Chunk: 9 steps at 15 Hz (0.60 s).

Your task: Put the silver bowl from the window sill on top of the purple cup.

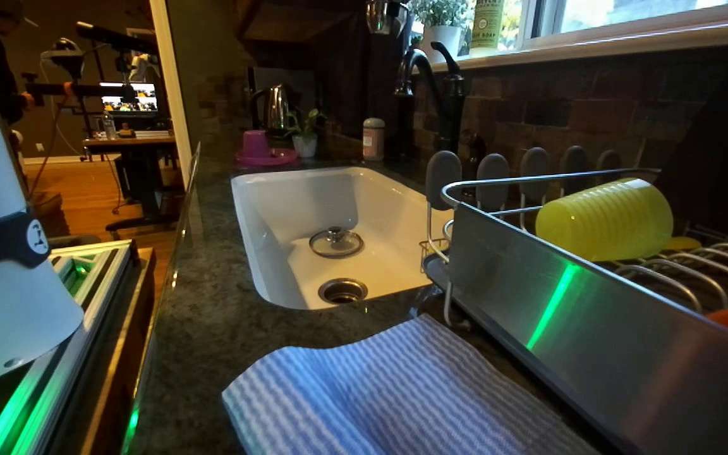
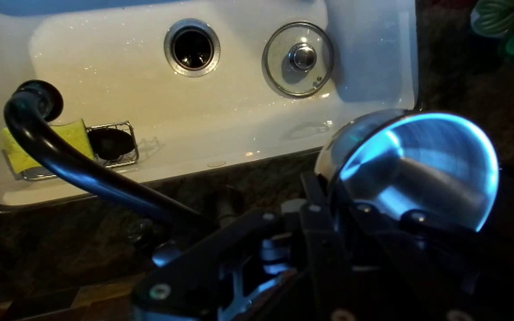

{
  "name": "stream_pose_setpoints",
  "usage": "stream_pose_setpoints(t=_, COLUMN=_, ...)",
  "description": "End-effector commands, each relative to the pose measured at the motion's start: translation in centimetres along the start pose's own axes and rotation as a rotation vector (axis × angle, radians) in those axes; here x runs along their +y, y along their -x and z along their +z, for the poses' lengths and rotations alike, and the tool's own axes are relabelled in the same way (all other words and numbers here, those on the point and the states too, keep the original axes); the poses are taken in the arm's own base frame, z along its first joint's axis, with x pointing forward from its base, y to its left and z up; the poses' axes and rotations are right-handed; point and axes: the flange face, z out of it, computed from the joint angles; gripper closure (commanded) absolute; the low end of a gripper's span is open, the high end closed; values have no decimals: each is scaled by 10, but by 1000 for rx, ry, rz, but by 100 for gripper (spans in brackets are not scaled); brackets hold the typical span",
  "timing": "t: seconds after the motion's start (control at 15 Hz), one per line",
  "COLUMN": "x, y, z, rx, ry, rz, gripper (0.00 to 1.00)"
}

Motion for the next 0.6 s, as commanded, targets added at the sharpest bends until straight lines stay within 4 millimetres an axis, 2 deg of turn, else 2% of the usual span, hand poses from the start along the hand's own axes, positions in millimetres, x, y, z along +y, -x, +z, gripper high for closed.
stream_pose_setpoints(t=0.0, x=2, y=-1, z=-1, rx=0, ry=1, rz=4, gripper=93)
stream_pose_setpoints(t=0.07, x=5, y=-3, z=-3, rx=3, ry=1, rz=10, gripper=93)
stream_pose_setpoints(t=0.13, x=8, y=-4, z=-5, rx=6, ry=0, rz=15, gripper=98)
stream_pose_setpoints(t=0.2, x=-1, y=-6, z=1, rx=-4, ry=20, rz=-11, gripper=98)
stream_pose_setpoints(t=0.33, x=-37, y=-7, z=16, rx=-27, ry=62, rz=-122, gripper=98)
stream_pose_setpoints(t=0.53, x=-99, y=10, z=43, rx=-67, ry=95, rz=-270, gripper=98)
